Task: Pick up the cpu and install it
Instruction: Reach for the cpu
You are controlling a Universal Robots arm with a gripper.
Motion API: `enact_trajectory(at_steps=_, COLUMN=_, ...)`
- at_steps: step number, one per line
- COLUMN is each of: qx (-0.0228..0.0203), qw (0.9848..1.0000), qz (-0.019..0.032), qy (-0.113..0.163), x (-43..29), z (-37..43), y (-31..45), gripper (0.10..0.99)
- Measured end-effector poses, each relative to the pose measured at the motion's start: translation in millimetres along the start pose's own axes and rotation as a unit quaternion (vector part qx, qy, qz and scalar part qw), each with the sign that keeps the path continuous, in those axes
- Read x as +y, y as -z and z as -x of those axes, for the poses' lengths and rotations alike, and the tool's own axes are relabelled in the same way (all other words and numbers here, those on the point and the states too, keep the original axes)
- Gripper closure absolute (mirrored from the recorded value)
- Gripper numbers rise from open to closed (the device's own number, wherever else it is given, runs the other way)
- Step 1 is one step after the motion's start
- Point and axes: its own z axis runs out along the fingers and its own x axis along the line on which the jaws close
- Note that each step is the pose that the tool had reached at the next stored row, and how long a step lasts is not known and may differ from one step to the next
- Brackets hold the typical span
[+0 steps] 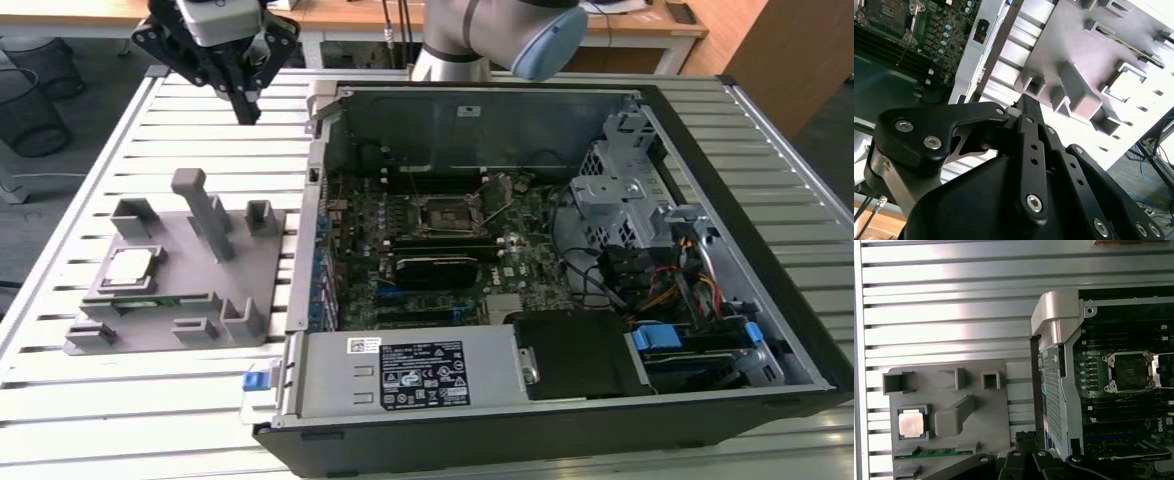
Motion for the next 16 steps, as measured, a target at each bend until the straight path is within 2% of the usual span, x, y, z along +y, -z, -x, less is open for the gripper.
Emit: enact_trajectory(at_steps=16, qx=0.0, qw=1.0, qz=0.0, qy=0.0, x=0.9, z=-23.9, y=-0.6, gripper=0.98)
